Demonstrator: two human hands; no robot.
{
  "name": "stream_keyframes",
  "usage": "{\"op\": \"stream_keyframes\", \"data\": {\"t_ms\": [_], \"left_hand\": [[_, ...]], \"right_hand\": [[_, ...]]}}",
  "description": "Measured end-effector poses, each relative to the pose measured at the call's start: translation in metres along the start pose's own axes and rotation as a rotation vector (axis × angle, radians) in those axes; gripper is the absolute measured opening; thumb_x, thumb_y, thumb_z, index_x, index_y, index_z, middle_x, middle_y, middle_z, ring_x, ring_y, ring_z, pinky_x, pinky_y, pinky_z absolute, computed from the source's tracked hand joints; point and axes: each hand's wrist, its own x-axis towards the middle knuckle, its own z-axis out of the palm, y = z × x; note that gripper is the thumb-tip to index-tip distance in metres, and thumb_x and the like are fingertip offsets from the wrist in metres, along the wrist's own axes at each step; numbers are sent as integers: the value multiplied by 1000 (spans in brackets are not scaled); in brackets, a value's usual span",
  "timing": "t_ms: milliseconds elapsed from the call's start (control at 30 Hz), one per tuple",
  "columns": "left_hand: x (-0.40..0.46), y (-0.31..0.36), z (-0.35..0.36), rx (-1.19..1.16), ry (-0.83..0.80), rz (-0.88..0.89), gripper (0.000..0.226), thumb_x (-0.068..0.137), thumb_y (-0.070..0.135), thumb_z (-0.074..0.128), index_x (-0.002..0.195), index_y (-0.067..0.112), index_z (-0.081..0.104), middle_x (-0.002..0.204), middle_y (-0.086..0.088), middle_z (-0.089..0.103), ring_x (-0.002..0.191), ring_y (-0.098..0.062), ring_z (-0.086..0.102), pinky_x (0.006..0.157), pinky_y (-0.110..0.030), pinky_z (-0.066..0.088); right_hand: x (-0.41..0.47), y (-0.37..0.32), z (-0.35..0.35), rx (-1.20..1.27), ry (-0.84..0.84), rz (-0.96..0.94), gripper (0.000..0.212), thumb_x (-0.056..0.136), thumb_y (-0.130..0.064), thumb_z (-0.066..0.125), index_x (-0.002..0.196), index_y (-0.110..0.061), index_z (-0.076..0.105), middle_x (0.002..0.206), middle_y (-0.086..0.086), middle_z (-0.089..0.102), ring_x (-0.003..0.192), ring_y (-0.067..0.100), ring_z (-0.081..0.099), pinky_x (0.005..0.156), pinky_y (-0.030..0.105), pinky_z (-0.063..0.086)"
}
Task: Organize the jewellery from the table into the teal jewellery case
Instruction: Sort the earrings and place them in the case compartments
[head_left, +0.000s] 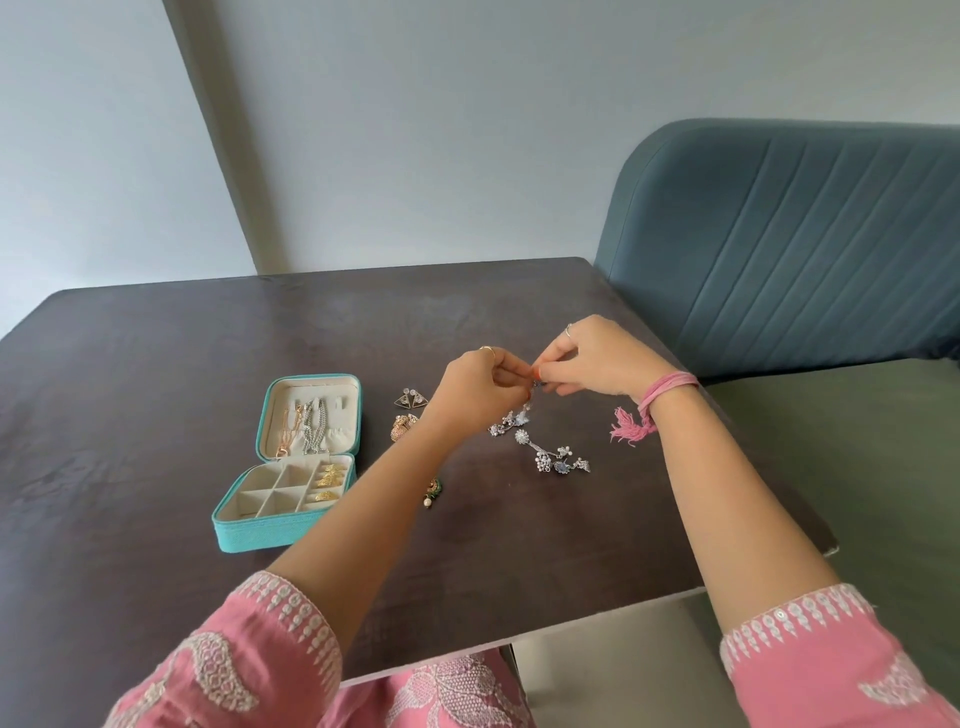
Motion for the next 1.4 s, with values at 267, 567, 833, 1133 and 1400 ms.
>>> {"op": "stream_keyframes", "data": {"t_ms": [267,567,833,1133,1400], "left_hand": [[-12,10,-7,-212,44,29,23,80,2,64,88,23,67,90,2,73,87,-10,70,89,-30,54],[-25,18,-11,-351,58,49,25,80,17,75,103,12,65,88,1,75,86,-13,71,88,-33,55],[-29,26,-18,-419,65,36,17,81,20,75,96,12,70,85,-3,73,81,-13,67,84,-33,54],[-39,28,-36,-564,38,-26,5,85,15,70,88,19,71,80,-1,65,79,-12,59,82,-29,50],[-45,22,-43,-489,57,-53,5,83,25,72,88,27,73,98,-1,74,93,-9,63,84,-27,49]], "right_hand": [[-1,-15,-13,133,-2,18,8,82,-14,72,86,-10,77,79,7,75,76,15,73,75,23,58],[-8,-29,-22,365,-49,86,19,78,-16,78,91,-4,70,73,1,71,65,6,68,63,19,56],[-14,-34,-16,361,53,12,22,76,-28,79,85,-11,69,73,3,69,59,5,61,60,18,53],[-5,13,5,274,31,50,12,90,-16,64,98,-10,69,83,3,70,70,10,61,61,18,52],[7,36,47,-73,-48,-89,18,85,-12,68,102,-18,72,97,-4,73,84,1,65,76,-2,39]]}}
